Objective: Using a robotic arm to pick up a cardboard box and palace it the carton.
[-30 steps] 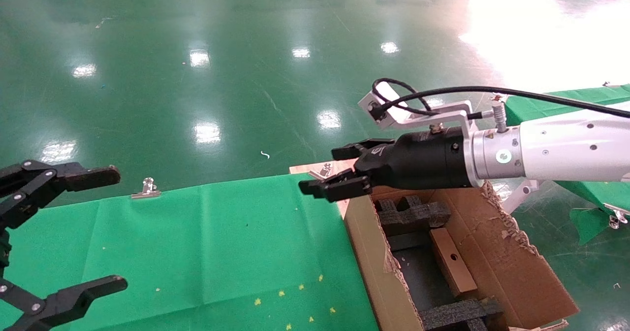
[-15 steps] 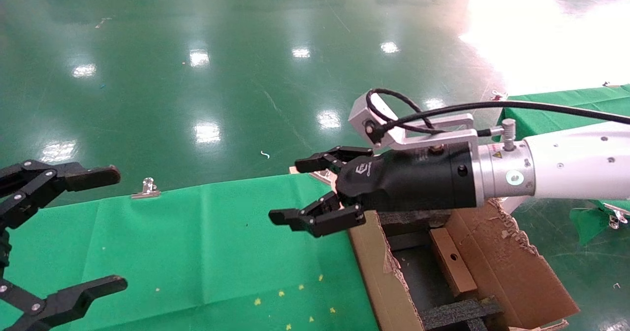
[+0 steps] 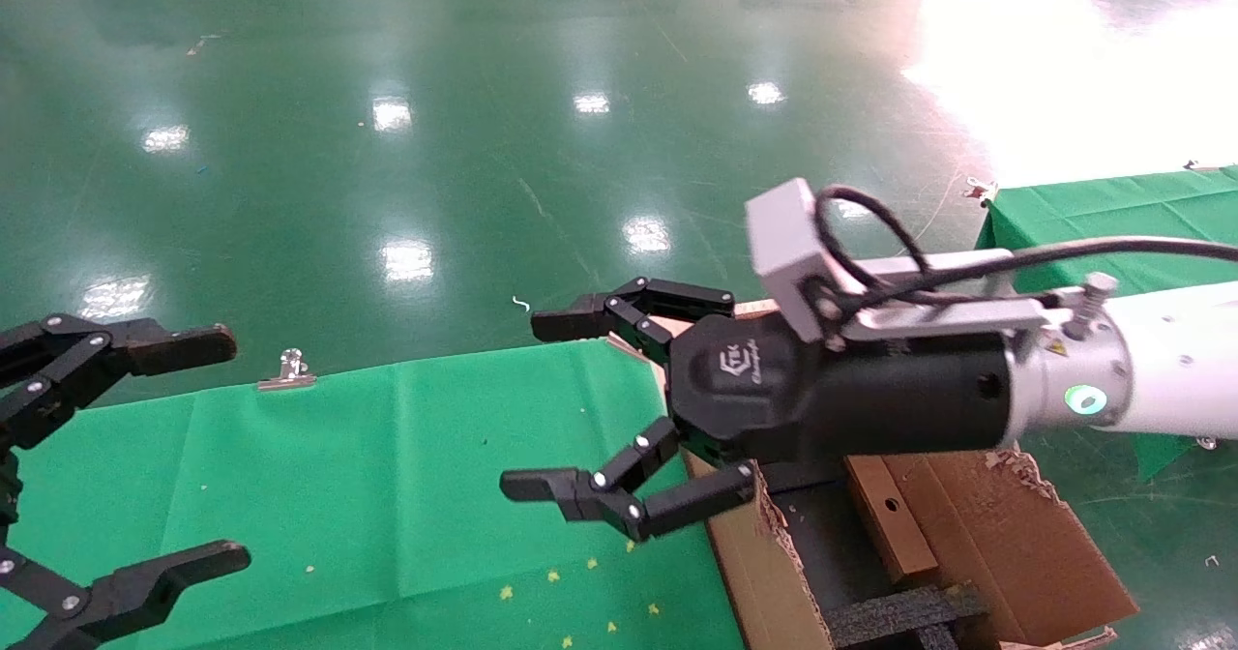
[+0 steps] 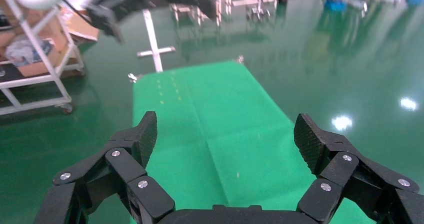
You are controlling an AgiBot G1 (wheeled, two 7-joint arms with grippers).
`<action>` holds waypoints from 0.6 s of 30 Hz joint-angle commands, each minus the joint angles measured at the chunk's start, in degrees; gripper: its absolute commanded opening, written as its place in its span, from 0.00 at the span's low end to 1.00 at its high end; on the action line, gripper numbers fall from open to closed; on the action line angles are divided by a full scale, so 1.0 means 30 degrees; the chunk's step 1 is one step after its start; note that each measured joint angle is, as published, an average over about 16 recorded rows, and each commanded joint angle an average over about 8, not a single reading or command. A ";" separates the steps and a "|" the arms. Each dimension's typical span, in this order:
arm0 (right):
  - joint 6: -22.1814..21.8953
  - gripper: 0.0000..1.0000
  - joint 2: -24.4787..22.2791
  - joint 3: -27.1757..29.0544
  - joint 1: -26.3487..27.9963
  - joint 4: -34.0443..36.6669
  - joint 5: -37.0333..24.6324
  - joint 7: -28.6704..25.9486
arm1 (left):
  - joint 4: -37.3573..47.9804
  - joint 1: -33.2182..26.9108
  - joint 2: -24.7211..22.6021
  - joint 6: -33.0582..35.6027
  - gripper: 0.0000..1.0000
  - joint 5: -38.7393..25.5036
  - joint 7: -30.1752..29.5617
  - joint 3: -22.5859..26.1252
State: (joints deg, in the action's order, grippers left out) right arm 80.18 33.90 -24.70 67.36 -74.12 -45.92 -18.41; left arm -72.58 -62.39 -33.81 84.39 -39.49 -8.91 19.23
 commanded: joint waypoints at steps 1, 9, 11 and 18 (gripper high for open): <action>0.0525 1.00 0.0106 0.0826 -0.0551 0.0052 0.0386 0.0729 | 0.0000 0.0000 0.0000 0.0000 1.00 0.0000 0.0000 0.0001; 0.2107 1.00 0.0421 0.3340 -0.2223 0.0207 0.1554 0.2817 | 0.0003 0.0003 0.0002 -0.0003 1.00 0.0004 0.0002 0.0001; 0.2254 1.00 0.0451 0.3568 -0.2378 0.0223 0.1671 0.2949 | 0.0004 0.0004 0.0003 -0.0005 1.00 0.0005 0.0003 0.0001; 0.2191 1.00 0.0453 0.3444 -0.2308 0.0229 0.1652 0.2828 | 0.0005 0.0004 0.0003 -0.0005 1.00 0.0008 0.0003 0.0001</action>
State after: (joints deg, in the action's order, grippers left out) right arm 86.78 35.25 -14.31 60.40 -73.44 -40.98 -9.88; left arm -72.57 -62.38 -33.80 84.37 -39.47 -8.90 19.23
